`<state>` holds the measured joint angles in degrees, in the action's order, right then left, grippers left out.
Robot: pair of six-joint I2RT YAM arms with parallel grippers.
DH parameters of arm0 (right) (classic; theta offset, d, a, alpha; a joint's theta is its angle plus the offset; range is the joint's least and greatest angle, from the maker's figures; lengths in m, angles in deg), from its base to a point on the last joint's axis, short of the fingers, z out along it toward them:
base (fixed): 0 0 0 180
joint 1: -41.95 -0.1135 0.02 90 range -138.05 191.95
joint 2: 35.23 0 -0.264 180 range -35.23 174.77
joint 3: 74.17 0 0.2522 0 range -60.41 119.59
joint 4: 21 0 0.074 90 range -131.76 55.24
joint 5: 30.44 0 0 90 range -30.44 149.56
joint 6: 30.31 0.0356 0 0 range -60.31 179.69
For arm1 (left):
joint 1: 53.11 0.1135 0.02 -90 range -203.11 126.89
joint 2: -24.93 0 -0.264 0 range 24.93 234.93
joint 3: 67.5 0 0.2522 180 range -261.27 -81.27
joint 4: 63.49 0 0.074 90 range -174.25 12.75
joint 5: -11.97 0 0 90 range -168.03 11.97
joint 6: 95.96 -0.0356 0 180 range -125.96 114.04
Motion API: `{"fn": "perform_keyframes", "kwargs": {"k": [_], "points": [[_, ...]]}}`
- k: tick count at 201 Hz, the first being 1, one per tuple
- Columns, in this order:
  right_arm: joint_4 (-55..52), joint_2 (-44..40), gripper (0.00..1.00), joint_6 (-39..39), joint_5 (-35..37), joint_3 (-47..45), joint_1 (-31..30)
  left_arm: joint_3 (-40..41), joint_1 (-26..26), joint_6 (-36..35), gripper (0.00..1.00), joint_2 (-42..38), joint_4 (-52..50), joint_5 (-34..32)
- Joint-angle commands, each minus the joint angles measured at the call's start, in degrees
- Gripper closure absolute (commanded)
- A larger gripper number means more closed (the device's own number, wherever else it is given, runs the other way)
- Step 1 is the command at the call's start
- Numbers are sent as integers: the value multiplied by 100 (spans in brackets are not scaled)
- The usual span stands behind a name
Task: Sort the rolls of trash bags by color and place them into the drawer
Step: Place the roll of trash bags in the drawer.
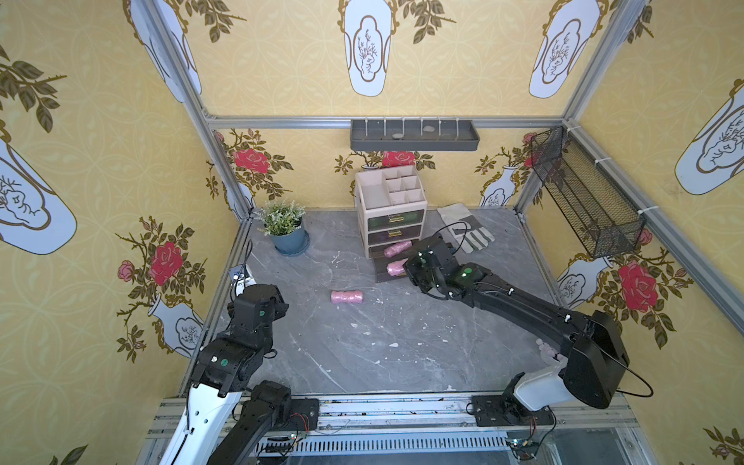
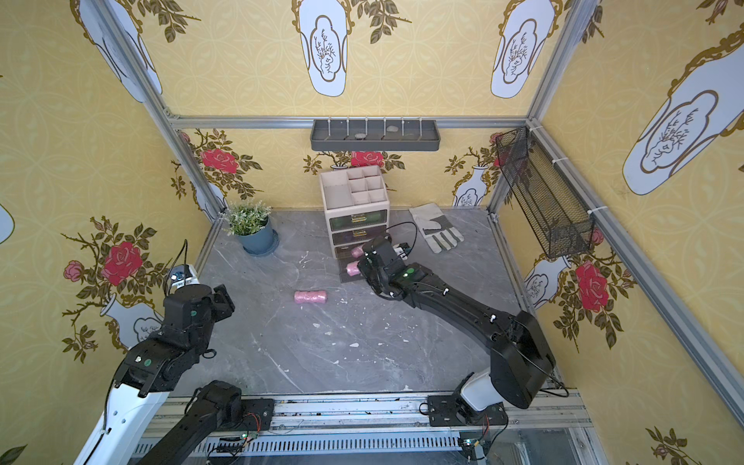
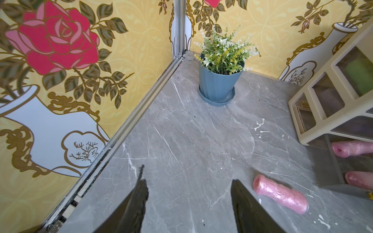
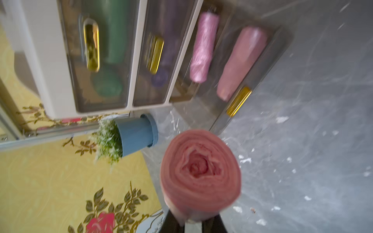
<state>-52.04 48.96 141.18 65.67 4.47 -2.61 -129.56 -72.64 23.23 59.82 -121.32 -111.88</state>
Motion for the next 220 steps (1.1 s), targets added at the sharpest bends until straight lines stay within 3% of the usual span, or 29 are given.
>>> {"fn": "perform_keyframes", "kwargs": {"k": [1, 65, 220], "points": [[4, 89, 84, -613, -583, 38, 411, 46, 3, 73, 33, 49, 133, 185], [595, 1109, 82, -1180, -1670, 350, 1354, 48, 3, 20, 32, 157, 179, 280], [939, 2955, 78, -1672, -2331, 1651, 1625, 60, 29, -10, 31, 228, 193, 464]]}}
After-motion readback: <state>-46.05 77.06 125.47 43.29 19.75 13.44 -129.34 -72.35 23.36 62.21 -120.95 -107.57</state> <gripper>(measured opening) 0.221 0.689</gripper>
